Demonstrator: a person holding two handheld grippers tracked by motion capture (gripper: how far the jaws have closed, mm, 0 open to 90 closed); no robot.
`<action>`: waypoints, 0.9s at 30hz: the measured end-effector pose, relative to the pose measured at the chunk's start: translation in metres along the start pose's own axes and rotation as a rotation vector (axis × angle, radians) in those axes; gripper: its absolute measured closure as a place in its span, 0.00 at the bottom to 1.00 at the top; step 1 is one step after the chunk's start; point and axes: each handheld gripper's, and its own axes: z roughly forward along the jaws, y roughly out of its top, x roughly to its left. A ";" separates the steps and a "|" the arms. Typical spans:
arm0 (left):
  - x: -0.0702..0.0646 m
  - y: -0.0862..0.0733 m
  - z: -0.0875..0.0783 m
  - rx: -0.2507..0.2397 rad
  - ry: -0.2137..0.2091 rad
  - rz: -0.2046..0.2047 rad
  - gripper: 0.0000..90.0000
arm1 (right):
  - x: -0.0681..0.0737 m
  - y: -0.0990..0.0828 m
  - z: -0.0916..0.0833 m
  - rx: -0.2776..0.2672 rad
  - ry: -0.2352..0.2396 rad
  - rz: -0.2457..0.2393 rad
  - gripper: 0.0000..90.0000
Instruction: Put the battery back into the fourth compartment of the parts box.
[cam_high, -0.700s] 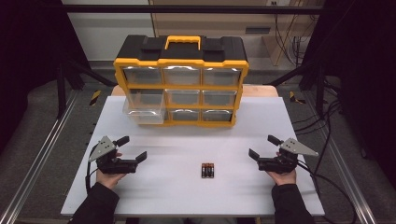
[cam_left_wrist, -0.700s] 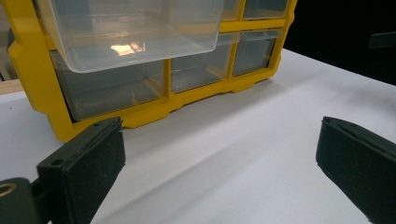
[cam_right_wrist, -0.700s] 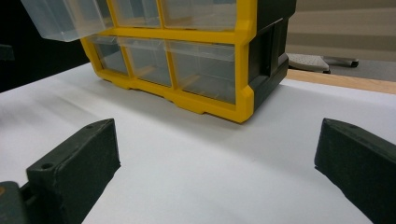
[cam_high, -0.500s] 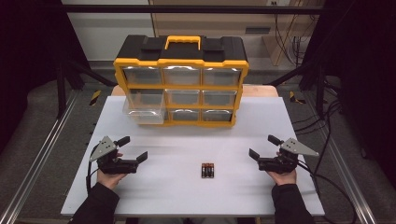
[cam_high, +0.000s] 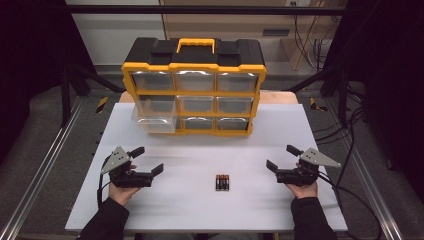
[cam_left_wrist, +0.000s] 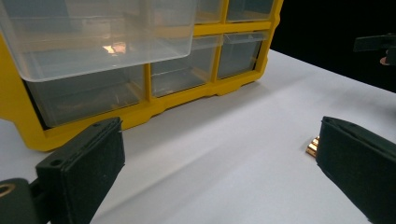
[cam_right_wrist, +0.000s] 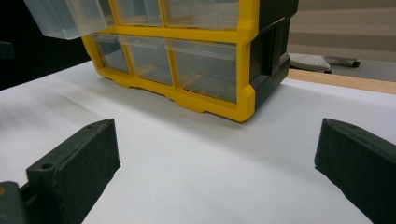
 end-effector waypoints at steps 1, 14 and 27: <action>-0.001 0.000 0.001 0.000 0.002 -0.002 0.01 | 0.000 0.000 0.000 0.002 -0.002 0.000 0.00; -0.020 0.005 0.014 0.011 -0.020 -0.010 0.01 | 0.001 -0.001 0.001 0.008 0.003 -0.006 0.00; -0.049 0.011 0.041 0.042 -0.068 0.012 0.01 | 0.001 -0.001 0.001 0.017 0.000 -0.012 0.00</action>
